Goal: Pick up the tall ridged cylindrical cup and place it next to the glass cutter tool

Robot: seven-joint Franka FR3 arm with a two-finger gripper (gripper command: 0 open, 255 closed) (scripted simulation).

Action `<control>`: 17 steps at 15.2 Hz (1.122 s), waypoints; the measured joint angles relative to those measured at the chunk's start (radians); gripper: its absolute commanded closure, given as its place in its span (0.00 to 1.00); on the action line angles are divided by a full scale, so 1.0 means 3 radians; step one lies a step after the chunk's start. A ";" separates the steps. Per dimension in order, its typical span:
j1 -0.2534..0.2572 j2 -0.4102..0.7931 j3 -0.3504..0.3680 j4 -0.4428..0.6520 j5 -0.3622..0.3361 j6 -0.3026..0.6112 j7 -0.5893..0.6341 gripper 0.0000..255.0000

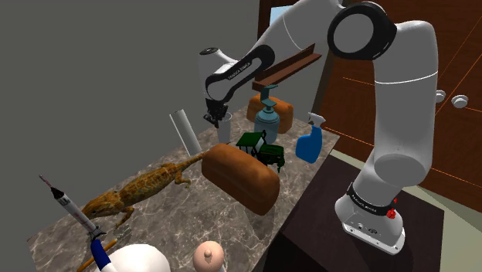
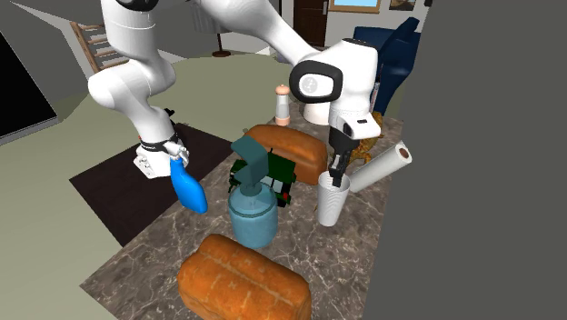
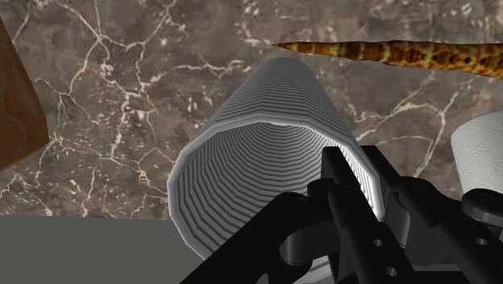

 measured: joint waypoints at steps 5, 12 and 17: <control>0.0000 0.0000 0.0000 -0.0001 0.0000 0.0000 0.0000 1.00; -0.0015 -0.0145 0.0021 0.0064 0.0050 -0.0204 -0.0053 1.00; -0.0017 -0.0257 0.0039 0.0137 0.0087 -0.0386 -0.0083 1.00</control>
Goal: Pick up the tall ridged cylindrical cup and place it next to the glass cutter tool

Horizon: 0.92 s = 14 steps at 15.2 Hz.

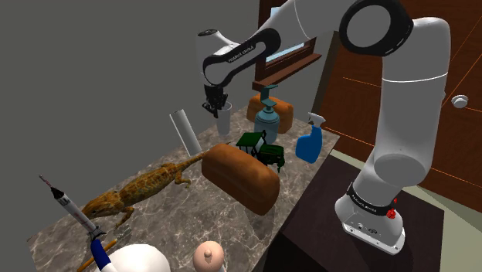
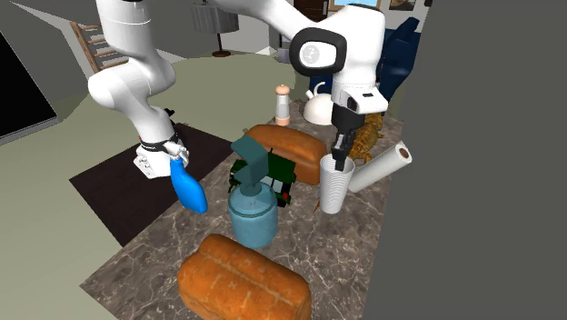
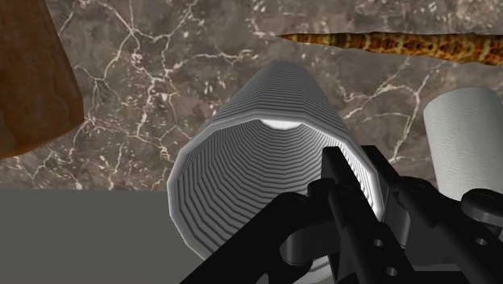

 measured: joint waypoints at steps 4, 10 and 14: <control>-0.0006 -0.0058 0.0008 0.0098 0.0027 -0.0152 -0.0036 1.00; -0.0010 -0.0154 0.0020 0.0249 0.0064 -0.0395 -0.0080 1.00; -0.0011 -0.0198 0.0025 0.0356 0.0083 -0.0544 -0.0105 1.00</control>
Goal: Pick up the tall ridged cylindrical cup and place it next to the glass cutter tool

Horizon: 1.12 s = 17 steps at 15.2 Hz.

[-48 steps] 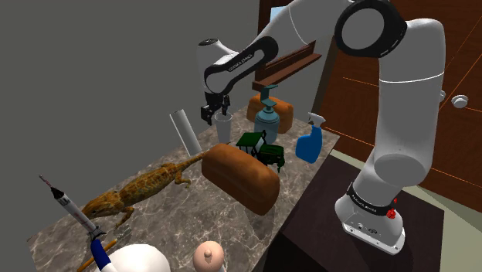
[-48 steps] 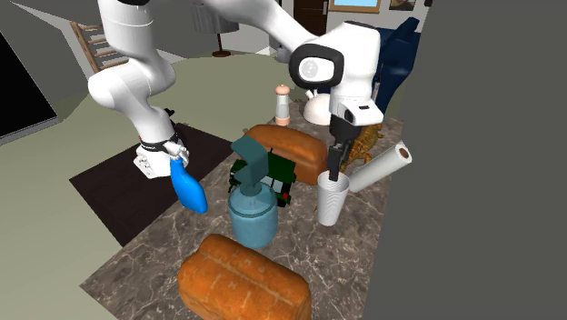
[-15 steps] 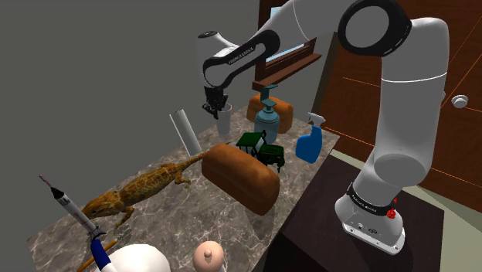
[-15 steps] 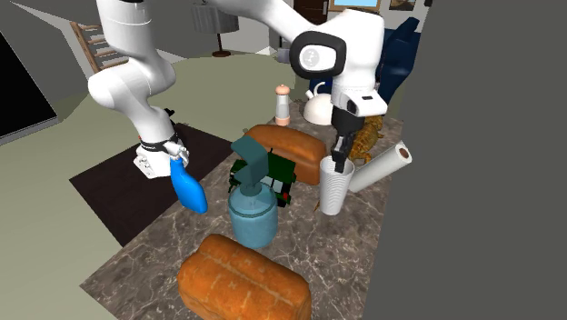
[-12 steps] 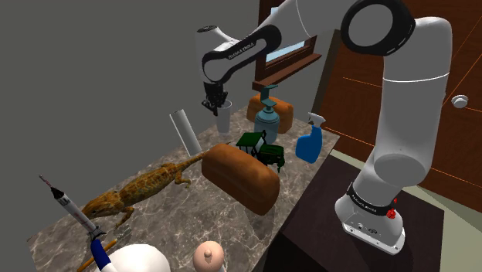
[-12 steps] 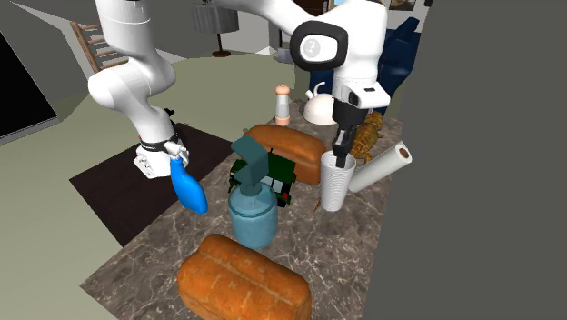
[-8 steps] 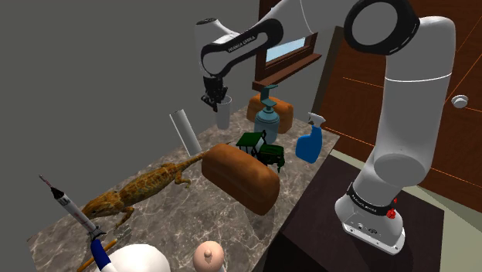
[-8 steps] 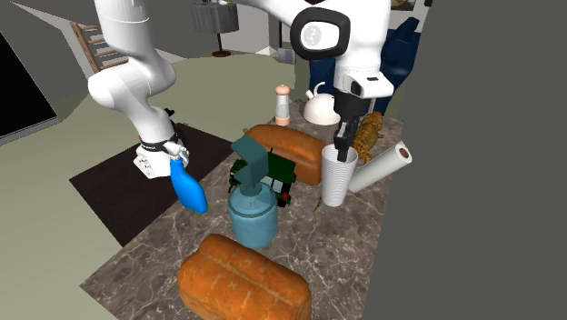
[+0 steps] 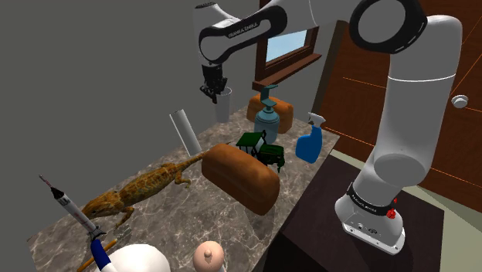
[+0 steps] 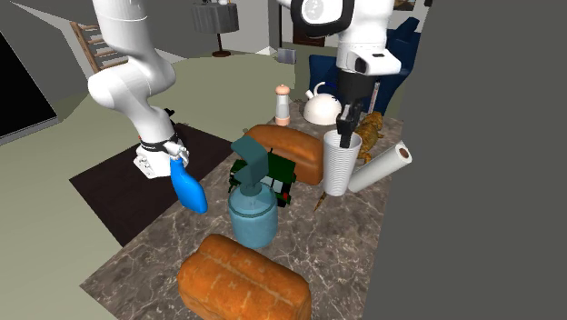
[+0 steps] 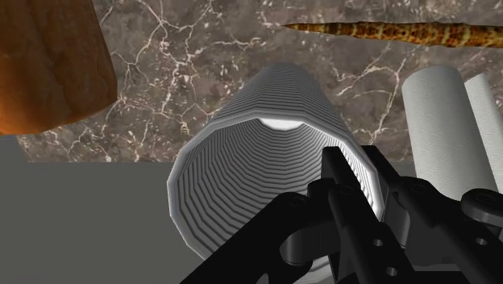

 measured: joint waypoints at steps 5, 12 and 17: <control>0.0001 -0.0053 0.0007 0.0152 0.0021 -0.0202 -0.0030 1.00; 0.0008 -0.0085 0.0014 0.0425 0.0041 -0.0505 -0.0068 1.00; 0.0017 -0.0085 0.0018 0.0640 0.0048 -0.0719 -0.0090 1.00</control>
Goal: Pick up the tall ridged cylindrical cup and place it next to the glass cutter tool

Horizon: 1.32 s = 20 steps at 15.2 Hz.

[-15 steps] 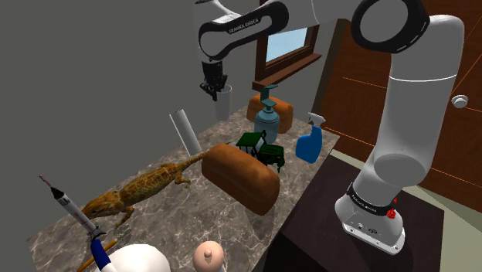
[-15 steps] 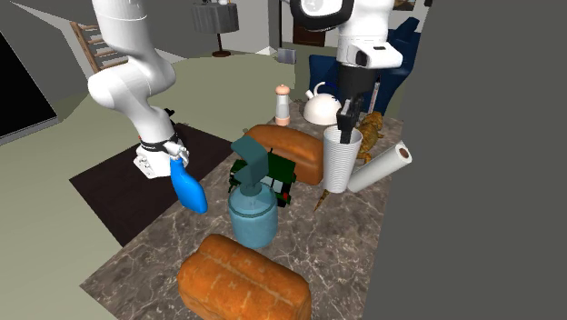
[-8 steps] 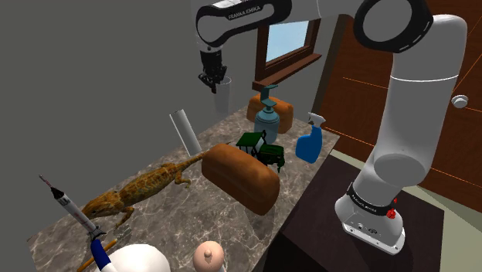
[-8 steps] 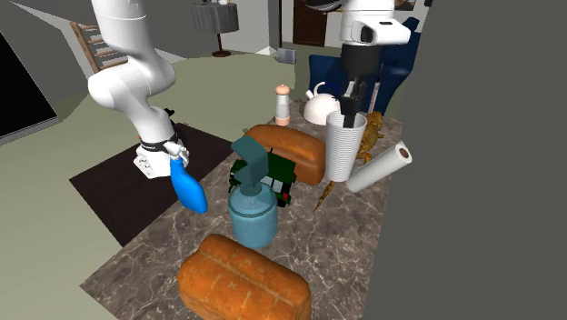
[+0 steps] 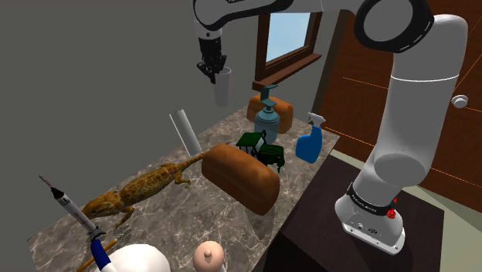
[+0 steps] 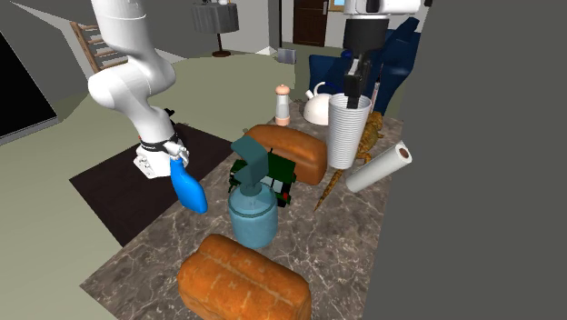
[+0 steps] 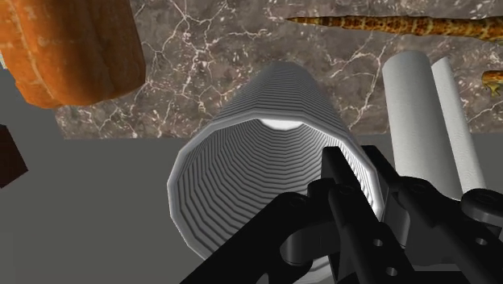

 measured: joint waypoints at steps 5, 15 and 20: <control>0.0182 0.0020 0.0097 -0.0073 -0.0041 0.0053 0.0292 1.00; 0.0645 0.0218 0.0311 -0.0100 -0.0167 0.0176 0.1010 1.00; 0.0925 0.0451 0.0402 0.0100 -0.0258 0.0150 0.1378 1.00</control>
